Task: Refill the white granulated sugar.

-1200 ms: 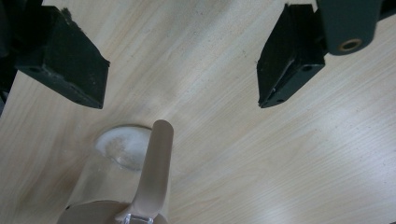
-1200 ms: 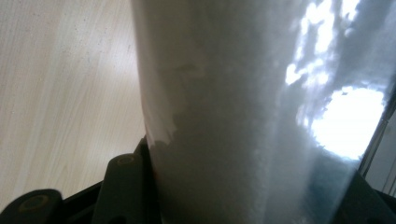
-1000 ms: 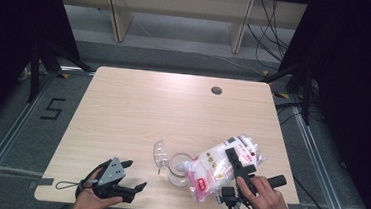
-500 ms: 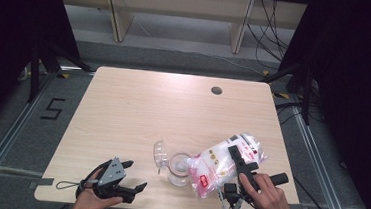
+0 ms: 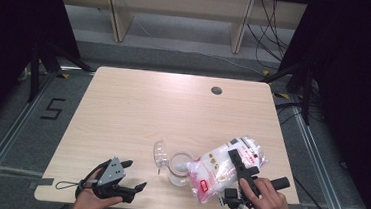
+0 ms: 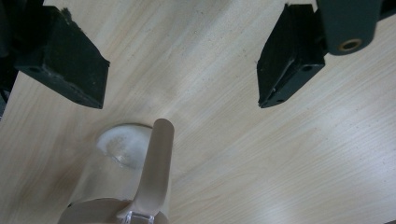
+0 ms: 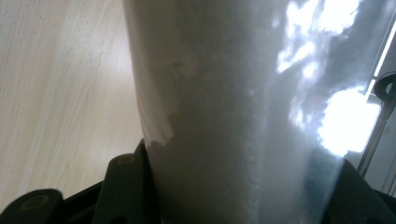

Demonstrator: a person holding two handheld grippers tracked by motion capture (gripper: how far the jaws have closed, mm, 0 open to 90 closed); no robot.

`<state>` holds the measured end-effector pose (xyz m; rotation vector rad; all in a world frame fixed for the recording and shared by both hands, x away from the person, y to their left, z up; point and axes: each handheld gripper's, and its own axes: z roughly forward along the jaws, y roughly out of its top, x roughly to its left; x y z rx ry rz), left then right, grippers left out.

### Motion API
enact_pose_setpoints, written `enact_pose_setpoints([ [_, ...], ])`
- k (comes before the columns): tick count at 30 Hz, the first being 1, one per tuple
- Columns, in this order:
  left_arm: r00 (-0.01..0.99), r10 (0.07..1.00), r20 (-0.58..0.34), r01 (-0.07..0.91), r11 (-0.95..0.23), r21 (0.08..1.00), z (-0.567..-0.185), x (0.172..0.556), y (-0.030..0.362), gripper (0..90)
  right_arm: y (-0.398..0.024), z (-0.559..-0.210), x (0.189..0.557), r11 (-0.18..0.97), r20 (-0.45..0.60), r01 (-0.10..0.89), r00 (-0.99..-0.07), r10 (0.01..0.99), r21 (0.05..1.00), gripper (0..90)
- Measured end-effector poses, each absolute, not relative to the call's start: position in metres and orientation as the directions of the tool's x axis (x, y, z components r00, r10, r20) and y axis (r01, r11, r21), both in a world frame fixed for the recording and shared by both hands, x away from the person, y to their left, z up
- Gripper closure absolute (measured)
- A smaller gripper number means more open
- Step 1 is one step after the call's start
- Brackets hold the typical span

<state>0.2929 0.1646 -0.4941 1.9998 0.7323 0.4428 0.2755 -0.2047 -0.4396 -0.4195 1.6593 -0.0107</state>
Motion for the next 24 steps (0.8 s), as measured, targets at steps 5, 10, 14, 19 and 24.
enact_pose_setpoints([
  [5, 0.757, 0.653, 0.015, 0.32, -0.391, 0.863, -0.494, 0.293, 0.164, 16.3, -0.199, -0.44, 0.281, 0.935, -0.962, -0.278, -0.092, -0.256, -0.222, 50.9],
  [10, 0.753, 0.658, -0.01, 0.34, -0.377, 0.861, -0.495, 0.292, 0.163, 16.4, -0.197, -0.439, 0.286, 0.93, -0.956, -0.281, -0.103, -0.274, -0.237, 50.9],
  [14, 0.758, 0.652, 0.02, 0.319, -0.396, 0.861, -0.494, 0.293, 0.165, 16.3, -0.198, -0.44, 0.289, 0.93, -0.958, -0.283, -0.092, -0.27, -0.235, 50.9],
  [19, 0.762, 0.647, 0.017, 0.318, -0.397, 0.861, -0.494, 0.293, 0.165, 16.3, -0.205, -0.44, 0.288, 0.94, -0.961, -0.256, -0.102, -0.258, -0.226, 50.9],
  [24, 0.758, 0.652, 0.02, 0.317, -0.395, 0.863, -0.494, 0.293, 0.165, 16.3, -0.209, -0.44, 0.285, 0.945, -0.962, -0.243, -0.102, -0.251, -0.221, 51.0],
])
